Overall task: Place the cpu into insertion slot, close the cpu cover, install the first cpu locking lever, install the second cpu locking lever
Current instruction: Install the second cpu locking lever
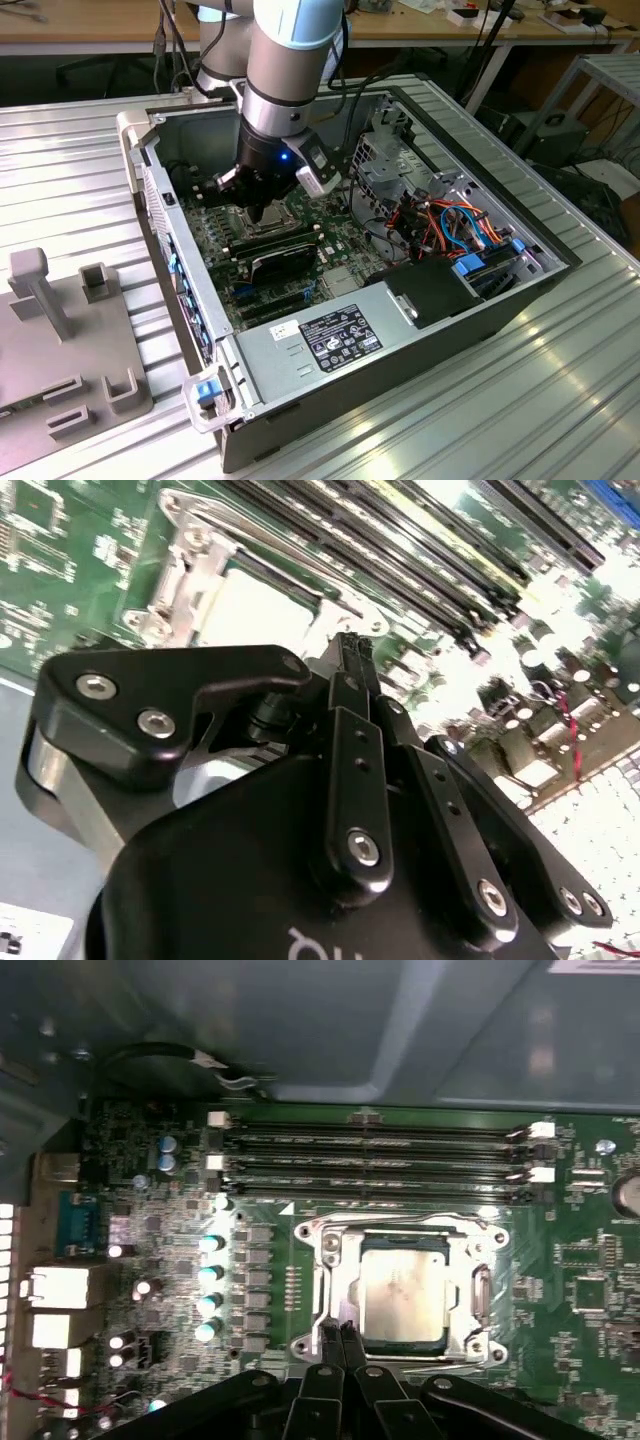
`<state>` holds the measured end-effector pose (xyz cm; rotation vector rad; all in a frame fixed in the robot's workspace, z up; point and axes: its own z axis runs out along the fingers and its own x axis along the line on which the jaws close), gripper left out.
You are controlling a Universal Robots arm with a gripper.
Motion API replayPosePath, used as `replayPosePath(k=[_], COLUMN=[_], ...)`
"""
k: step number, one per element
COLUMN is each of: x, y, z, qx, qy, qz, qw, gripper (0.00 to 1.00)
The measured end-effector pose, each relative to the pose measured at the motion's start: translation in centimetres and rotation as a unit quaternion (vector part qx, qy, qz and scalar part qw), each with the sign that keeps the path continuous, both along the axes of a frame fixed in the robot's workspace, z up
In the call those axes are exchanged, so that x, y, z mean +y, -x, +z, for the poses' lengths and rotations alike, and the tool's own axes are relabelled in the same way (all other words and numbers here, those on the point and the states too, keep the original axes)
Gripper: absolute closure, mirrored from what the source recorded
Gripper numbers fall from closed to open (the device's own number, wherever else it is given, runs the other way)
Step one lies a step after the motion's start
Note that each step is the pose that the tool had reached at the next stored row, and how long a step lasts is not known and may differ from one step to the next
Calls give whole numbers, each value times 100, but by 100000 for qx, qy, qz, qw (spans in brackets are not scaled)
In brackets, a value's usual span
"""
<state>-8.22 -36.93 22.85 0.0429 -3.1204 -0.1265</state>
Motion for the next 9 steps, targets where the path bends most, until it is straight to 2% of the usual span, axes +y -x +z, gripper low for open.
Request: replayPosePath(k=[3,9], x=[7,8], y=[-59,-61], z=[-2,-2], qx=[7,-4], qy=[-1,-1], qz=[22,43], qw=[100000,100000], gripper=[89,89])
